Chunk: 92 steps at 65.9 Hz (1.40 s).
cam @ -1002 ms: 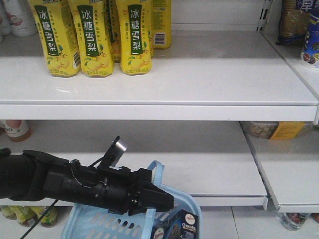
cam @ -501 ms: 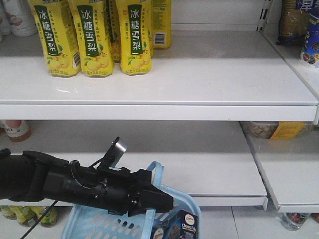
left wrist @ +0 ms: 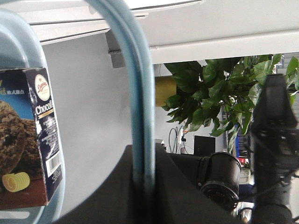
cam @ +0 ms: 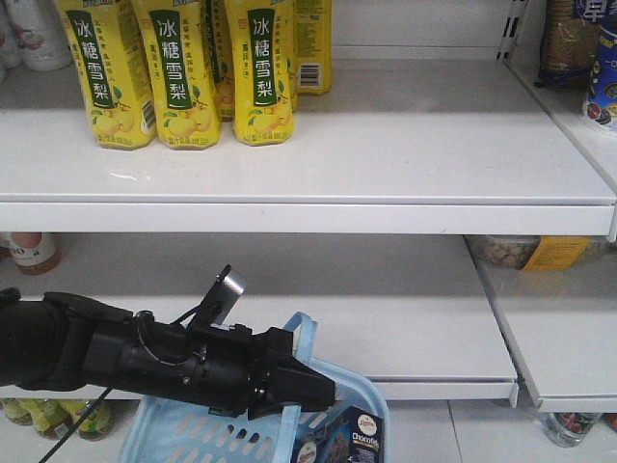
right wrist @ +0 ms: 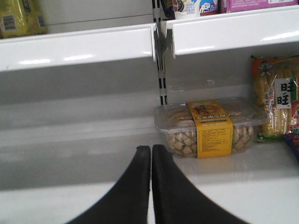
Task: Left arm holds basket, right arm returns cookies
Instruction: 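Reach the right gripper down into the basket toward the Chocofello box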
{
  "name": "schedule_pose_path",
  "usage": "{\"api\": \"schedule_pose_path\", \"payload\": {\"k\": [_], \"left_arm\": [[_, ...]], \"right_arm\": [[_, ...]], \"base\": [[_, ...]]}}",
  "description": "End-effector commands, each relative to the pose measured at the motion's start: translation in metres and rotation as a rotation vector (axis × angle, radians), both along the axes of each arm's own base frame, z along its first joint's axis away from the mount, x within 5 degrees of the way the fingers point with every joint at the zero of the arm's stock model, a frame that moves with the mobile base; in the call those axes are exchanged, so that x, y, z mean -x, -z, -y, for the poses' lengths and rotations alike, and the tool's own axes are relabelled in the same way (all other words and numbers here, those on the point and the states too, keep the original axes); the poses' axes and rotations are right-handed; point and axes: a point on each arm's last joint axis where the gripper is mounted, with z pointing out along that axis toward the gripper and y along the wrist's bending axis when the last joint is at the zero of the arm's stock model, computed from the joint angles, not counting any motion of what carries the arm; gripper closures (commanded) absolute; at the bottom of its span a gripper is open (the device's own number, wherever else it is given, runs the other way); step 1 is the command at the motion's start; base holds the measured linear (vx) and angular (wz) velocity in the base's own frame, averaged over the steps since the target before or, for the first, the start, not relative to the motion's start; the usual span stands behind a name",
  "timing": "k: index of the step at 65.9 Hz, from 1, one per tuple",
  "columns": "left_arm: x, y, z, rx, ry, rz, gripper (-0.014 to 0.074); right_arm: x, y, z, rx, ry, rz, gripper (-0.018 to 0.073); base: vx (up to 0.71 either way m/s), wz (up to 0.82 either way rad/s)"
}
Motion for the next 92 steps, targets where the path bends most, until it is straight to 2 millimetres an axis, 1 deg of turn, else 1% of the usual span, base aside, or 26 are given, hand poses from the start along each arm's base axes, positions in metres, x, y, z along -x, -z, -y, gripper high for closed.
{"api": "schedule_pose_path", "payload": {"k": [1, 2, 7, 12, 17, 23, 29, 35, 45, 50, 57, 65, 69, 77, 84, 88, 92], "left_arm": [[-0.002, -0.026, 0.002, 0.092, -0.007, 0.079, 0.0603], [-0.002, -0.026, 0.002, 0.092, -0.007, 0.079, 0.0603], [-0.002, -0.026, 0.002, 0.092, -0.007, 0.079, 0.0603], [-0.002, -0.026, 0.002, 0.092, -0.007, 0.079, 0.0603], [-0.002, -0.026, 0.002, 0.092, -0.007, 0.079, 0.0603], [-0.002, -0.026, 0.002, 0.092, -0.007, 0.079, 0.0603], [-0.002, -0.026, 0.002, 0.092, -0.007, 0.079, 0.0603], [-0.002, -0.026, 0.002, 0.092, -0.007, 0.079, 0.0603], [-0.002, -0.026, 0.002, 0.092, -0.007, 0.079, 0.0603], [-0.002, -0.026, 0.002, 0.092, -0.007, 0.079, 0.0603], [-0.002, -0.026, 0.002, 0.092, -0.007, 0.079, 0.0603], [-0.002, -0.026, 0.002, 0.092, -0.007, 0.079, 0.0603], [-0.002, -0.026, 0.002, 0.092, -0.007, 0.079, 0.0603], [-0.002, -0.026, 0.002, 0.092, -0.007, 0.079, 0.0603], [-0.002, -0.026, 0.002, 0.092, -0.007, 0.079, 0.0603], [-0.002, -0.026, 0.002, 0.092, -0.007, 0.079, 0.0603], [-0.002, -0.026, 0.002, 0.092, -0.007, 0.079, 0.0603]], "right_arm": [[-0.001, -0.037, 0.000, -0.022, 0.000, 0.101, 0.0568], [-0.002, -0.042, 0.000, -0.024, -0.001, 0.099, 0.0568], [-0.008, -0.056, 0.000, -0.046, -0.005, 0.024, 0.0568], [-0.020, -0.070, -0.001, -0.067, -0.010, -0.067, 0.0568], [-0.033, -0.078, -0.002, -0.096, -0.015, -0.155, 0.0568], [-0.046, -0.078, -0.003, -0.139, -0.017, -0.211, 0.0568], [-0.058, -0.074, -0.003, -0.166, -0.009, -0.234, 0.0568], [-0.065, -0.069, -0.003, -0.223, -0.004, -0.268, 0.0568], [-0.075, -0.060, -0.004, -0.217, -0.001, -0.346, 0.0554], [-0.079, -0.056, -0.009, -0.209, -0.038, -0.377, 0.0532], [-0.082, -0.052, -0.022, -0.189, -0.124, -0.417, 0.0481], [-0.085, -0.043, -0.040, -0.162, -0.233, -0.491, 0.0389], [-0.088, -0.037, -0.049, -0.166, -0.273, -0.537, 0.0329], [-0.093, -0.024, -0.061, -0.213, -0.302, -0.636, 0.0220], [-0.098, -0.012, -0.069, -0.268, -0.295, -0.733, 0.0148], [-0.100, -0.005, -0.075, -0.296, -0.299, -0.798, 0.0122], [-0.101, -0.001, -0.085, -0.292, -0.333, -0.857, 0.0110]], "base": [[0.00, 0.00], [0.00, 0.00], [0.00, 0.00], [0.00, 0.00], [0.00, 0.00], [0.00, 0.00], [0.00, 0.00], [0.00, 0.00], [0.00, 0.00], [0.00, 0.00], [0.00, 0.00], [0.00, 0.00], [0.00, 0.00], [0.00, 0.00], [0.00, 0.00], [0.00, 0.00], [0.00, 0.00]]}}
